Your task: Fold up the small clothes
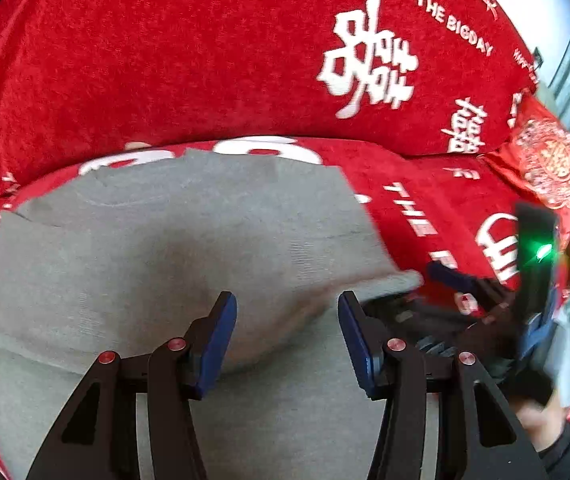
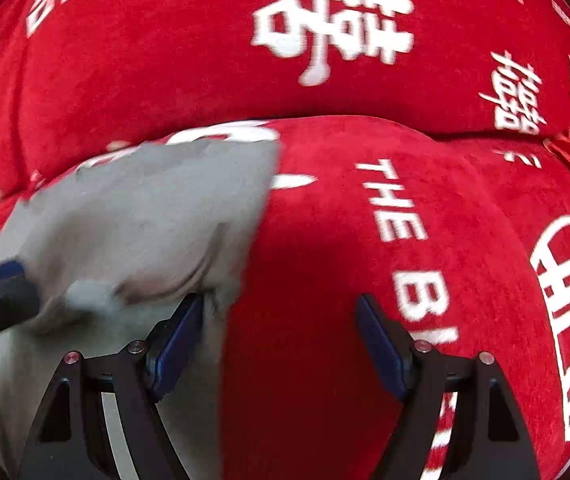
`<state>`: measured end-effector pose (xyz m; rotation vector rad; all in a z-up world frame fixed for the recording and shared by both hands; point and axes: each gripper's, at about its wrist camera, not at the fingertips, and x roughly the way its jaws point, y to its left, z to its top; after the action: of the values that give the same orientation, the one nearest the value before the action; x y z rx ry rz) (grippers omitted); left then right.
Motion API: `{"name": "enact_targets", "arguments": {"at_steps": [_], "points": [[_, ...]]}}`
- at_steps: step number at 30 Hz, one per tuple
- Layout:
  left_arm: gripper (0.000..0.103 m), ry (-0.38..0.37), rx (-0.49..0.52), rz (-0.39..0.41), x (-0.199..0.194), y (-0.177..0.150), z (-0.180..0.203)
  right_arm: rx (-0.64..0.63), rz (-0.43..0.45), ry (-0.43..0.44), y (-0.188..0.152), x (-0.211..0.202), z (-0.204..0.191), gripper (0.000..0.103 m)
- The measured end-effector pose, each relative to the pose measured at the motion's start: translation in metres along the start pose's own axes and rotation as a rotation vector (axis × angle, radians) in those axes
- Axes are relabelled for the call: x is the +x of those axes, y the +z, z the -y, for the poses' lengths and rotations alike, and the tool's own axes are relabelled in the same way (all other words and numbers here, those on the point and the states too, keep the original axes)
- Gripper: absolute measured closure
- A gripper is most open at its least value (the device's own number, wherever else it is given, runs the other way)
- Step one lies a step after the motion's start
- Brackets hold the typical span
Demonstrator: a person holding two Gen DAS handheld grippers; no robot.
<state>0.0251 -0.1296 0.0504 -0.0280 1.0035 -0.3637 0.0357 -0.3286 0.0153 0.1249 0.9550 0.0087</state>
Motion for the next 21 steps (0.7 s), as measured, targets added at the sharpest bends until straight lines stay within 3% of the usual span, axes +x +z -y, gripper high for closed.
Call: {"name": "enact_targets", "arguments": {"at_steps": [2, 5, 9, 14, 17, 19, 21], "points": [[0.049, 0.037, -0.025, -0.016, 0.007, 0.0, -0.011, 0.015, 0.011, -0.02, -0.002, -0.005, 0.007, 0.022], [0.049, 0.079, -0.097, -0.066, 0.022, -0.002, -0.032, 0.035, 0.004, -0.116, -0.011, -0.011, 0.026, 0.022], [0.049, 0.097, -0.082, -0.056, 0.026, -0.009, -0.031, 0.122, 0.064, -0.032, -0.01, -0.039, 0.042, 0.022], [0.049, 0.126, -0.028, -0.041, 0.027, -0.01, -0.019, -0.027, 0.143, 0.134, 0.018, -0.063, -0.019, 0.022], [0.049, 0.122, -0.042, -0.043, 0.025, -0.013, -0.027, -0.137, 0.092, 0.17, 0.016, -0.047, -0.054, 0.022], [0.049, 0.122, -0.053, -0.041, 0.022, -0.015, -0.034, -0.126, 0.018, 0.174, 0.007, -0.029, -0.057, 0.022], [0.049, 0.122, -0.056, -0.038, 0.019, -0.018, -0.042, -0.063, -0.051, 0.233, -0.006, -0.011, -0.047, 0.022]]}}
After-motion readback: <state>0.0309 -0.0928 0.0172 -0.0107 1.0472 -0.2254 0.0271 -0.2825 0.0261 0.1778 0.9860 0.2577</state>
